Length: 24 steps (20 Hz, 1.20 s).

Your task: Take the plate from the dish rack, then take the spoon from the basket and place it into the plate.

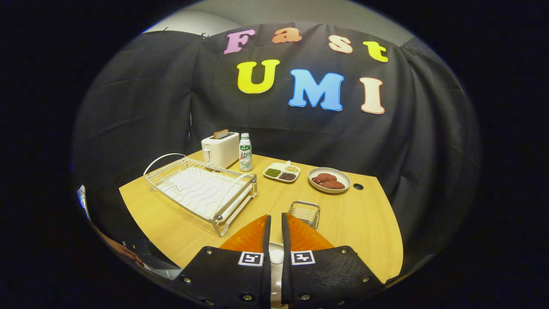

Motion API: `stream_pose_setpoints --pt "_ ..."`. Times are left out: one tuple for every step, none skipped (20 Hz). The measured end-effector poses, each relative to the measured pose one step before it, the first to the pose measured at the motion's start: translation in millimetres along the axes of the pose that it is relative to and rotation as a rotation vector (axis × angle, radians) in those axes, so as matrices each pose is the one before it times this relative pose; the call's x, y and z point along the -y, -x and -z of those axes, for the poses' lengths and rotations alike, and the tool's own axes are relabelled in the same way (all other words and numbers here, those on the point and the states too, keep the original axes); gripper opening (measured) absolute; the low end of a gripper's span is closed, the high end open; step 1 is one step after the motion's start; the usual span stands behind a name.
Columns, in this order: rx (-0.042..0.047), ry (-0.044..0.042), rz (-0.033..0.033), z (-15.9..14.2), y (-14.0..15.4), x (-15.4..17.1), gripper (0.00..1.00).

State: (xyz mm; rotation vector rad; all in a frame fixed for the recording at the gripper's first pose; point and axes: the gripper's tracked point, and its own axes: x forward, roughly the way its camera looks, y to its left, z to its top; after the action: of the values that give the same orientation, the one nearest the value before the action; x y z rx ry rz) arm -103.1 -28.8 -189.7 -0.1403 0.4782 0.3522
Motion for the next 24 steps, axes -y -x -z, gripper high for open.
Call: stream_pose_setpoints --pt "-0.00836 0.02088 -0.02030 4.59 -5.43 -6.44 0.09" --pt "-0.00902 0.02387 -0.02248 3.35 -5.75 -6.54 0.09" --pt "-0.01131 0.01946 -0.02235 3.78 -5.05 -5.65 0.09" --pt "-0.01289 0.00887 -0.01971 3.73 -5.36 -5.61 0.09" --pt "-0.01001 0.00132 -0.01656 2.48 -5.44 -4.90 0.09" --pt "-0.00917 -0.00079 -0.01271 1.75 -4.37 -3.95 0.09" --pt "-0.00698 -0.00298 -0.01090 1.74 -3.69 -3.98 0.09" --pt "-0.00404 -0.00211 -0.01025 -0.28 -2.70 -3.53 0.09" --pt "0.00066 0.00087 -0.00747 -1.37 -3.52 -2.45 0.09" --pt "0.00016 0.00538 -0.00486 -1.22 -2.68 -2.11 0.09" --pt "0.00176 0.00596 -0.00587 -1.77 -1.99 -2.08 0.09" --pt "-0.00178 0.00328 -0.00565 -0.66 -2.08 -1.68 0.09" --pt "-0.00494 -0.00273 -0.01013 1.40 -2.35 -2.11 0.09" --pt "-0.00718 -0.00593 -0.01046 0.97 -1.03 -1.78 0.10" --pt "0.00209 -0.00232 0.00763 -1.09 -0.83 3.17 0.14" --pt "0.00512 0.00068 0.01745 -3.33 1.34 5.62 0.18" --pt "0.00839 -0.00567 0.01488 -2.67 1.60 4.61 0.21" --pt "0.01000 -0.00818 0.01377 -2.86 1.27 4.39 0.28" --pt "0.01062 -0.00770 0.02804 -2.46 2.67 8.40 0.43" --pt "0.00955 -0.00893 0.02872 -2.99 3.01 9.84 0.43" --pt "0.01386 -0.01393 0.02750 -4.70 4.44 9.33 0.43" --pt "0.02403 -0.01479 0.03214 -8.67 5.84 12.28 0.47" --pt "0.03004 -0.01642 0.03550 -11.24 9.72 11.74 0.51" --pt "0.03180 -0.01550 0.04122 -11.74 9.76 15.08 0.51"
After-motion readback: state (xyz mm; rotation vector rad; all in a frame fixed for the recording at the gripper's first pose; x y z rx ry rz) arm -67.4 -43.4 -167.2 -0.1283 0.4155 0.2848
